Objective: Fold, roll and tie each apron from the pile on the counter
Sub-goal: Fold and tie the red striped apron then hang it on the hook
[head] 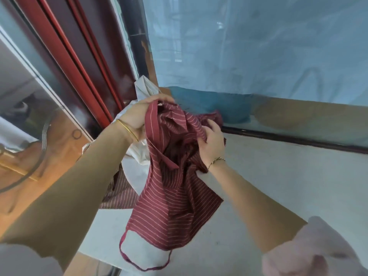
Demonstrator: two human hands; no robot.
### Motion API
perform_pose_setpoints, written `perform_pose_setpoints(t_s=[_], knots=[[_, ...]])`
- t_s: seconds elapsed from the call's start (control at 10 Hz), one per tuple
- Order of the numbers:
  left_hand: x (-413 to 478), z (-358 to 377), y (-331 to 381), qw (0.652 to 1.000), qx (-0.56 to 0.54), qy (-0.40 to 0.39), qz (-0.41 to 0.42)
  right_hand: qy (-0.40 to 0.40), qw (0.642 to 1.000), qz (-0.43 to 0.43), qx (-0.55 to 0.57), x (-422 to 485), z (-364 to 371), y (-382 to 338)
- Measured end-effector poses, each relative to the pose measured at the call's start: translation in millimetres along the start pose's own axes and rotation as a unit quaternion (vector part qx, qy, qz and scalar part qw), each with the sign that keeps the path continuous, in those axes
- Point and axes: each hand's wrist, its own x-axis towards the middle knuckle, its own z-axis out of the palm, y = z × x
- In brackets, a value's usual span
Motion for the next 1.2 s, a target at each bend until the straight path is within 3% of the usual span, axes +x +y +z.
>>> perform_pose_setpoints(t_s=[0.1, 0.2, 0.4, 0.5, 0.6, 0.7, 0.8, 0.9, 1.0, 1.1, 1.2], knots=[[16, 3, -3, 0.991, 0.035, 0.126, -0.020, 0.142, 0.989, 0.032, -0.030, 5, -41, 8], [23, 19, -16, 0.979, 0.139, 0.143, -0.043, 0.142, 0.983, 0.027, -0.113, 0, -93, 23], [5, 101, -33, 0.984, 0.116, 0.116, -0.069, 0.042, 0.979, 0.042, -0.193, -49, -177, 40], [-31, 139, -35, 0.996, 0.028, 0.027, -0.083, -0.015, 0.953, 0.037, -0.299, -84, -214, 56], [-68, 167, -53, 0.970, 0.162, -0.164, -0.076, -0.065, 0.913, 0.052, -0.400, -122, -246, 75], [-104, 194, -101, 0.778, 0.563, -0.271, -0.058, -0.112, 0.870, 0.003, -0.480, -175, -276, 94], [-163, 223, -168, 0.583, 0.740, -0.332, -0.038, -0.267, 0.819, -0.001, -0.507, -244, -292, 119], [-212, 238, -222, 0.504, 0.769, -0.373, -0.125, -0.445, 0.736, 0.069, -0.506, -301, -286, 140], [-260, 253, -257, 0.430, 0.759, -0.424, -0.243, -0.599, 0.625, 0.136, -0.482, -358, -283, 148], [-299, 264, -271, 0.392, 0.698, -0.474, -0.368, -0.685, 0.556, 0.230, -0.411, -395, -293, 149], [-306, 258, -249, 0.572, 0.542, -0.414, -0.456, -0.612, 0.661, 0.330, -0.281, -390, -317, 157]])
